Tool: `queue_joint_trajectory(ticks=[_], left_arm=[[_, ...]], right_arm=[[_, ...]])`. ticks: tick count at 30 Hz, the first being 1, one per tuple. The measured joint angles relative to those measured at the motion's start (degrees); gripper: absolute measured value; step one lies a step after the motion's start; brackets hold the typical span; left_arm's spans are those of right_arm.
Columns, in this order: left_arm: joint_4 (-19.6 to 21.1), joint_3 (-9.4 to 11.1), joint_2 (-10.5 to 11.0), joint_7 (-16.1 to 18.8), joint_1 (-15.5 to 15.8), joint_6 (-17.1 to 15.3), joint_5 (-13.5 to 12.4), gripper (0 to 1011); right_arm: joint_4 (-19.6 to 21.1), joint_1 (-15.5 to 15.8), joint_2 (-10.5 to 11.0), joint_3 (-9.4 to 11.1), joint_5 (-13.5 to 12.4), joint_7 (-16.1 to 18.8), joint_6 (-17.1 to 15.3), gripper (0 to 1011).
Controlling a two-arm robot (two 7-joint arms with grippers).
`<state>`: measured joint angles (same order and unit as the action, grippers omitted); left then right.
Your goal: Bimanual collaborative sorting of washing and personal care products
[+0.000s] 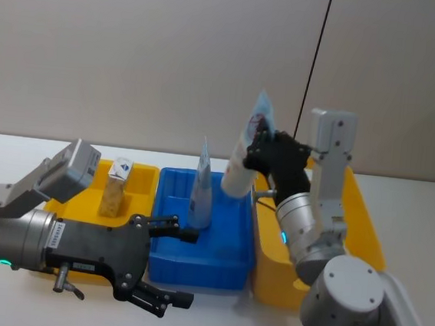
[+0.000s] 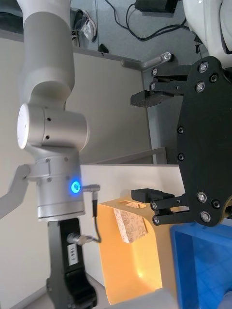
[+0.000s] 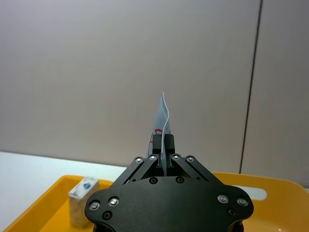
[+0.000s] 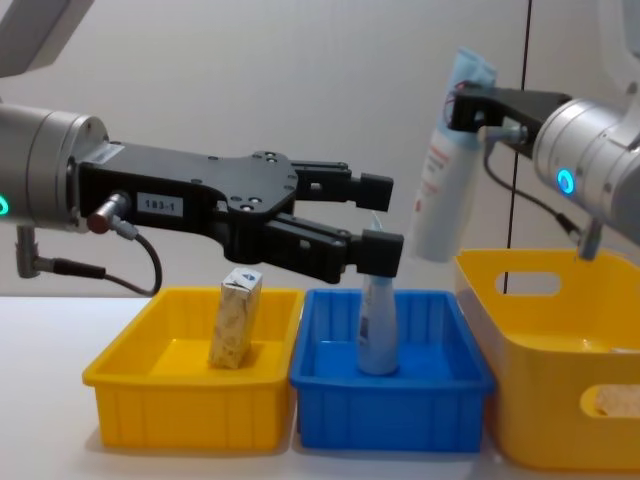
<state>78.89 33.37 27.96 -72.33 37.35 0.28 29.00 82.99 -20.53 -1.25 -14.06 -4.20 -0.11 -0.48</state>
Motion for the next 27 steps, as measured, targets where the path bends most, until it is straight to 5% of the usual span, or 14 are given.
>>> queue_joint_trajectory(ticks=[27], left_arm=[[0.0,0.0,0.0,0.0,0.0,0.0,0.0,1001]], right_arm=[[-11.0,-6.3,0.7,6.7,3.2,-6.0,2.2,0]])
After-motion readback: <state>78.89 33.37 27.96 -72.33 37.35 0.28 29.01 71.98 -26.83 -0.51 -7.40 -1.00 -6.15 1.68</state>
